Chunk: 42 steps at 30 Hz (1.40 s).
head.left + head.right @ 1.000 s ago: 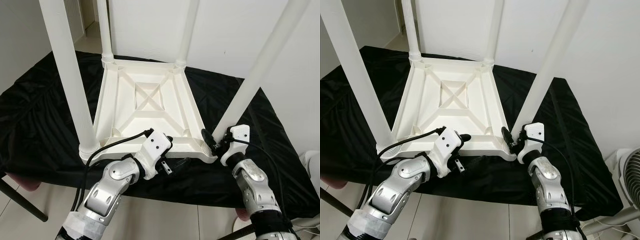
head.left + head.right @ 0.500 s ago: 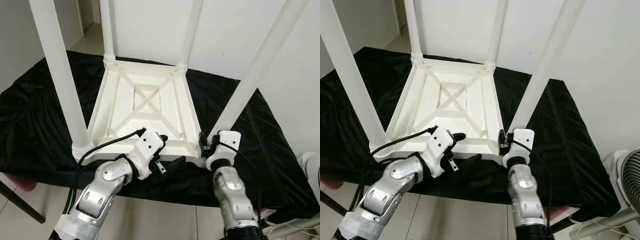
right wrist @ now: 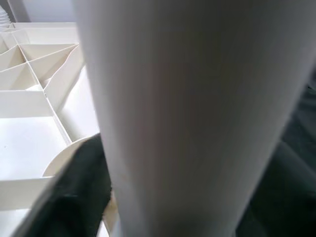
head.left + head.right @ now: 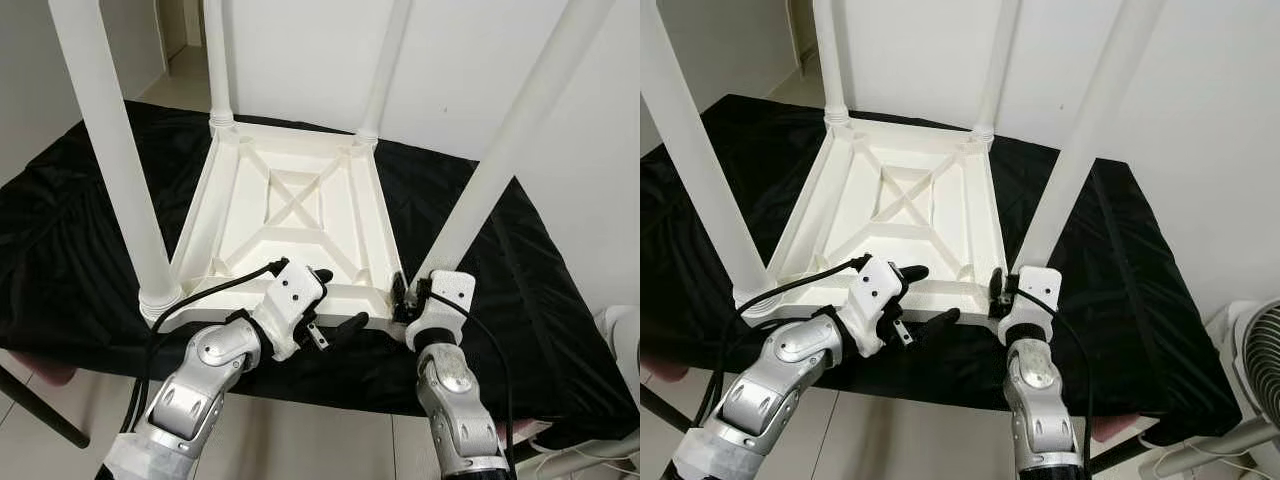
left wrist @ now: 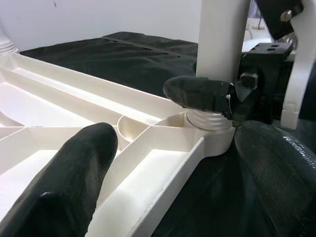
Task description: Building children table
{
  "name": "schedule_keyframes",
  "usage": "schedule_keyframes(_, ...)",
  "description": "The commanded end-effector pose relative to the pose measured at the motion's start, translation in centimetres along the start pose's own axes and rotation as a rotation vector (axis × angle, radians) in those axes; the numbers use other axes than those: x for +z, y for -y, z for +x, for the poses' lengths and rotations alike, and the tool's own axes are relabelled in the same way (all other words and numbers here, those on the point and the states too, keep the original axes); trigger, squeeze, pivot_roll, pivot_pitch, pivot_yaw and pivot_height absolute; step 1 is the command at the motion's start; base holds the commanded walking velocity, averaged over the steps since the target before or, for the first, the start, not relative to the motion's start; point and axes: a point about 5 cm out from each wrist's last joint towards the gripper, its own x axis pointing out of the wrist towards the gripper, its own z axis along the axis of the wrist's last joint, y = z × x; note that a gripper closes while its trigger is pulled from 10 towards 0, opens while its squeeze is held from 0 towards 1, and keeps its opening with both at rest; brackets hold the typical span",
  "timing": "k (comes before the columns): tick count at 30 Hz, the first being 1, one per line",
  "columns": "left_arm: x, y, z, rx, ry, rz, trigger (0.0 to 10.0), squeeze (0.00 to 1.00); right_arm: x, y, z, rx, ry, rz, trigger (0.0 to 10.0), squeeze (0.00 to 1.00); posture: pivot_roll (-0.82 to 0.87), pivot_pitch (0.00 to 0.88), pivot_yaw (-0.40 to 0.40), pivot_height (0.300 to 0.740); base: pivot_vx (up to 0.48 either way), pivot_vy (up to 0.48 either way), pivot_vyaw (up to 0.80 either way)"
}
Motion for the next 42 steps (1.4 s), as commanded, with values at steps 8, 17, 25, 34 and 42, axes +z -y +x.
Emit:
schedule_keyframes(8,0.0,0.9,0.0,-0.050,0.015,0.021,10.0,0.00,0.5,1.0,0.8,0.193,-0.029,-0.025,10.0,0.00,-0.04,0.000,-0.093,0.740,0.000,0.000,0.00)
schedule_keyframes(17,-0.1,1.3,0.2,-0.084,0.009,0.041,10.0,0.00,1.4,3.3,2.0,0.467,-0.005,-0.201,10.0,0.00,-0.04,0.000,-0.087,0.740,0.000,0.000,0.00)
schedule_keyframes(25,0.0,1.1,0.7,-0.092,0.012,0.050,10.0,0.00,0.9,3.3,2.9,0.661,-0.056,-0.226,0.0,0.00,-0.06,0.000,-0.054,0.740,0.000,0.000,0.00)
schedule_keyframes(34,0.0,0.7,0.9,-0.095,0.012,0.058,10.0,0.00,0.0,3.6,3.0,0.660,-0.086,-0.200,0.0,0.00,-0.08,0.000,-0.040,0.740,0.000,0.000,0.00)
schedule_keyframes(42,0.0,0.8,1.4,-0.113,0.017,0.052,10.0,0.00,-0.1,2.9,3.0,0.573,-0.059,-0.157,10.0,0.00,-0.11,0.000,-0.008,0.740,0.000,0.000,0.00)
